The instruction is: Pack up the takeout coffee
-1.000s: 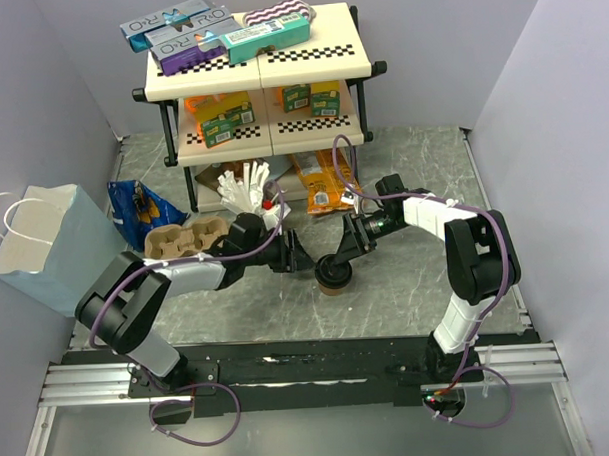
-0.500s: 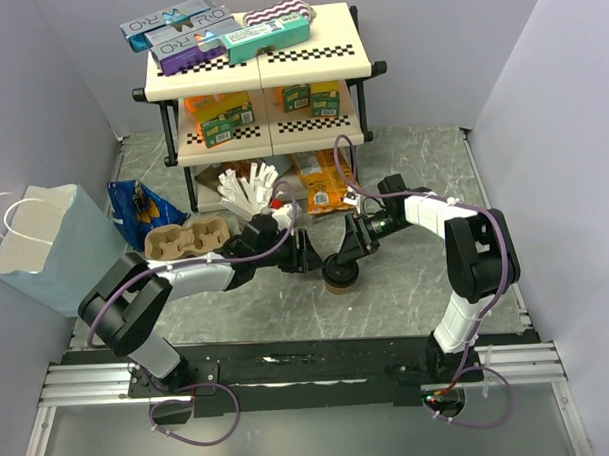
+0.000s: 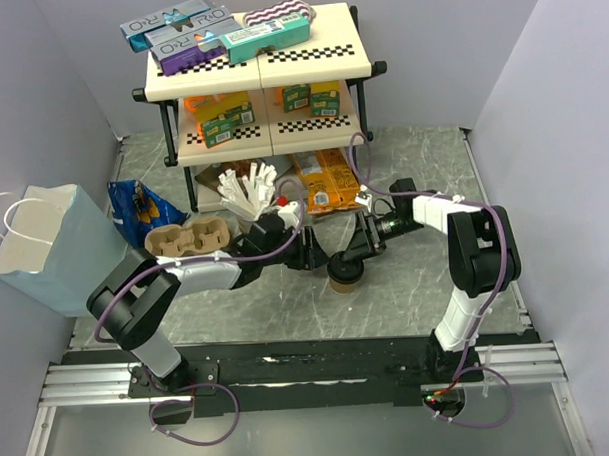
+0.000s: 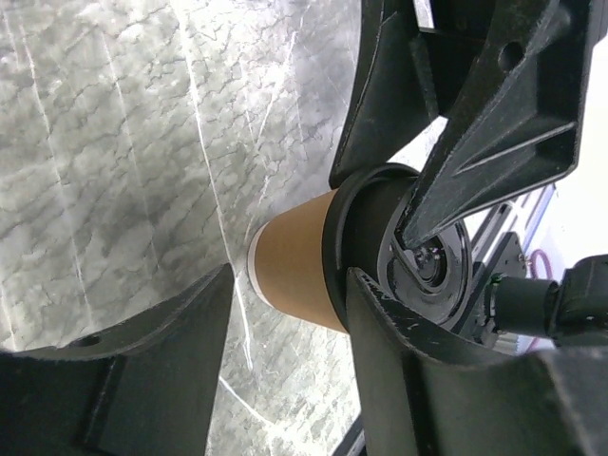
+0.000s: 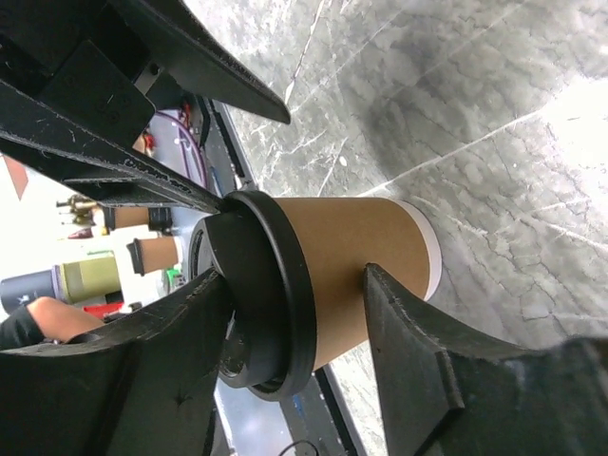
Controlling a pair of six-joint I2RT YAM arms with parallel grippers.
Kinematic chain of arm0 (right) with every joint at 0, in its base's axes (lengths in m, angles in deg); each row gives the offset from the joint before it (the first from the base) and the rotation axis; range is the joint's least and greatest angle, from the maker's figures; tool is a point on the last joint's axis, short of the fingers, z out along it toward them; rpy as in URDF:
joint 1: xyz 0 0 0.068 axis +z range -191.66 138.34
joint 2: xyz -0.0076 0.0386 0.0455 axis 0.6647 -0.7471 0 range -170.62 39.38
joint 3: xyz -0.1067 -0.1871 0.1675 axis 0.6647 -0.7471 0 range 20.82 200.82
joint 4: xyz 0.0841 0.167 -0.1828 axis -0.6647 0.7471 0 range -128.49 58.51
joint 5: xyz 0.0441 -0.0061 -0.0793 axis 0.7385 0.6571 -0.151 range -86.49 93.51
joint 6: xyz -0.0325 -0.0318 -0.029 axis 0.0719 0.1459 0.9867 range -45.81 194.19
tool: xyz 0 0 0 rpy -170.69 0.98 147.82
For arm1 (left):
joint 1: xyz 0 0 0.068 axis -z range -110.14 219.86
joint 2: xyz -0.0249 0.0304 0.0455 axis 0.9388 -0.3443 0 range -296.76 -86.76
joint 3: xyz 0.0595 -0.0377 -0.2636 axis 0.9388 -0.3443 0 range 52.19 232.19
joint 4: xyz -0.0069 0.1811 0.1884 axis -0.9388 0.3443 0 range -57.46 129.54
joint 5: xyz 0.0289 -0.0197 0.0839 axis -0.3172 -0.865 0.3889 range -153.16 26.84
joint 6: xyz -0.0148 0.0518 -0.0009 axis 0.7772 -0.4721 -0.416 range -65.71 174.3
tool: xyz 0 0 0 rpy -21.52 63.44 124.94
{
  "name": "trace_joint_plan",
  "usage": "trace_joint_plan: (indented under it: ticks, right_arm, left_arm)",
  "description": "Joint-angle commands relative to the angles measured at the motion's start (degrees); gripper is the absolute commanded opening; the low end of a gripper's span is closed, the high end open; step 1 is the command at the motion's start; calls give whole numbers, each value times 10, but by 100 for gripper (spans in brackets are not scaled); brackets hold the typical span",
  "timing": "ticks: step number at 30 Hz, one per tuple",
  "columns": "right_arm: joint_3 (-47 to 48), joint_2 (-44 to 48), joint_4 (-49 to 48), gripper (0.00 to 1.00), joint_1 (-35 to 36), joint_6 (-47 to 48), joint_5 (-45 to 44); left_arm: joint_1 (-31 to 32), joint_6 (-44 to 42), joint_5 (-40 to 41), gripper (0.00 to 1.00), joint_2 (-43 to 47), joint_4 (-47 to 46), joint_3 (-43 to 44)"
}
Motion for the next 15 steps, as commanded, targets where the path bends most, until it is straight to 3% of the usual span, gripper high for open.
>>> trace_joint_plan:
  ticks: [1, 6, 15]
  right_arm:
    - [-36, 27, -29, 67, 1, 37, -18]
    - [-21, 47, -8, 73, 1, 54, 28]
    - [4, 64, 33, 82, -8, 80, 36]
  left_arm:
    - [27, -65, 28, 58, -21, 109, -17]
    - [17, -98, -31, 60, 1, 113, 22]
    - [-4, -112, -133, 66, 22, 76, 36]
